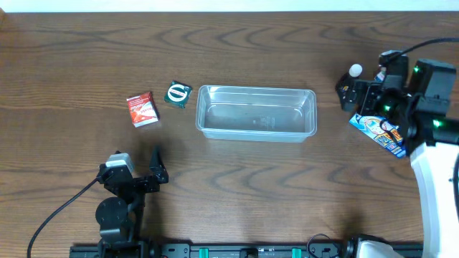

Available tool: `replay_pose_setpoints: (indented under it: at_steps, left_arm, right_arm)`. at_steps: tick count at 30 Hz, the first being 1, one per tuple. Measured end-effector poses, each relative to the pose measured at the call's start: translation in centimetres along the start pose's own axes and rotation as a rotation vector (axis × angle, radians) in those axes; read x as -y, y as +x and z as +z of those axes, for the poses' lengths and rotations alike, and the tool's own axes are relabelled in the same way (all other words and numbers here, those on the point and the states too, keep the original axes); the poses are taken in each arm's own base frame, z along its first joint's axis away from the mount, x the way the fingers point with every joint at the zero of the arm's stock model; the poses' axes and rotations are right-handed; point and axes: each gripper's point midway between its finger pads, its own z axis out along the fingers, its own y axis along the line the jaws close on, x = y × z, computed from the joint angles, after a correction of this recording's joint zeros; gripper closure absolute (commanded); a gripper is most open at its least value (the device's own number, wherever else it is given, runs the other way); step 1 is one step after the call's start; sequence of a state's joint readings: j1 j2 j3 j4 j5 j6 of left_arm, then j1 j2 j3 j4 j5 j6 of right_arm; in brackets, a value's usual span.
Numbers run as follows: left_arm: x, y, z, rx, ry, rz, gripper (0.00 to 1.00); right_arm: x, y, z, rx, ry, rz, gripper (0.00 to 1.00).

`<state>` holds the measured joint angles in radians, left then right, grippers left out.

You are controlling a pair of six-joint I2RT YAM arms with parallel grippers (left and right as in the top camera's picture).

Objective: Pack container
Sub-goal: 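Reach right gripper to the blue box and grasp its end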

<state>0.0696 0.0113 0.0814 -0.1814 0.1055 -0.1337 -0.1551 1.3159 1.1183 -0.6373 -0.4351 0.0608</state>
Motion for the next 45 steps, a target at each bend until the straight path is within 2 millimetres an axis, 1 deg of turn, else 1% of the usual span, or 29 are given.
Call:
replay_pose_setpoints:
  at_steps: [2, 5, 6, 7, 9, 11, 13, 16, 18, 22, 24, 27, 33, 36, 43, 45]
  left_arm:
    - [0.0, 0.0, 0.0, 0.0, 0.0, 0.0, 0.02]
    - [0.0, 0.0, 0.0, 0.0, 0.0, 0.0, 0.02]
    - [0.0, 0.0, 0.0, 0.0, 0.0, 0.0, 0.02]
    - [0.0, 0.0, 0.0, 0.0, 0.0, 0.0, 0.02]
    - [0.0, 0.0, 0.0, 0.0, 0.0, 0.0, 0.02]
    - [0.0, 0.0, 0.0, 0.0, 0.0, 0.0, 0.02]
    - [0.0, 0.0, 0.0, 0.0, 0.0, 0.0, 0.02]
    - [0.0, 0.0, 0.0, 0.0, 0.0, 0.0, 0.02]
    - [0.0, 0.0, 0.0, 0.0, 0.0, 0.0, 0.02]
    - [0.0, 0.0, 0.0, 0.0, 0.0, 0.0, 0.02]
    - [0.0, 0.0, 0.0, 0.0, 0.0, 0.0, 0.02]
    - [0.0, 0.0, 0.0, 0.0, 0.0, 0.0, 0.02]
    - [0.0, 0.0, 0.0, 0.0, 0.0, 0.0, 0.02]
    - [0.0, 0.0, 0.0, 0.0, 0.0, 0.0, 0.02]
    - [0.0, 0.0, 0.0, 0.0, 0.0, 0.0, 0.02]
    - [0.0, 0.0, 0.0, 0.0, 0.0, 0.0, 0.02]
  right_arm:
    - [0.0, 0.6, 0.8, -0.032, -0.019, 0.014, 0.07]
    - [0.5, 1.2, 1.2, -0.06, -0.002, 0.06, 0.05]
    - [1.0, 1.5, 1.2, -0.069, 0.029, 0.099, 0.05]
    - [1.6, 1.8, 1.1, -0.08, 0.067, 0.144, 0.04]
    - [3.6, 3.3, 0.7, -0.118, 0.199, 0.285, 0.01]
    - [5.9, 5.0, -0.2, -0.143, 0.362, 0.439, 0.01]
    - [7.8, 6.0, -1.3, -0.126, 0.503, 0.562, 0.01]
    - [9.7, 6.2, -2.4, -0.054, 0.646, 0.697, 0.01]
    - [10.6, 6.1, -3.0, 0.003, 0.711, 0.773, 0.01]
    - [11.8, 5.5, -3.8, 0.111, 0.785, 0.888, 0.01]
    - [12.3, 5.5, -4.0, 0.143, 0.809, 0.93, 0.01]
    - [13.3, 5.9, -3.7, 0.158, 0.849, 0.989, 0.01]
    - [15.7, 7.5, -2.1, 0.121, 0.928, 1.059, 0.01]
    - [16.4, 7.6, -1.5, 0.125, 0.938, 1.077, 0.03]
    - [16.9, 7.0, -0.7, 0.155, 0.925, 1.088, 0.05]
    - [17.1, 6.9, -0.2, 0.16, 0.922, 1.09, 0.09]
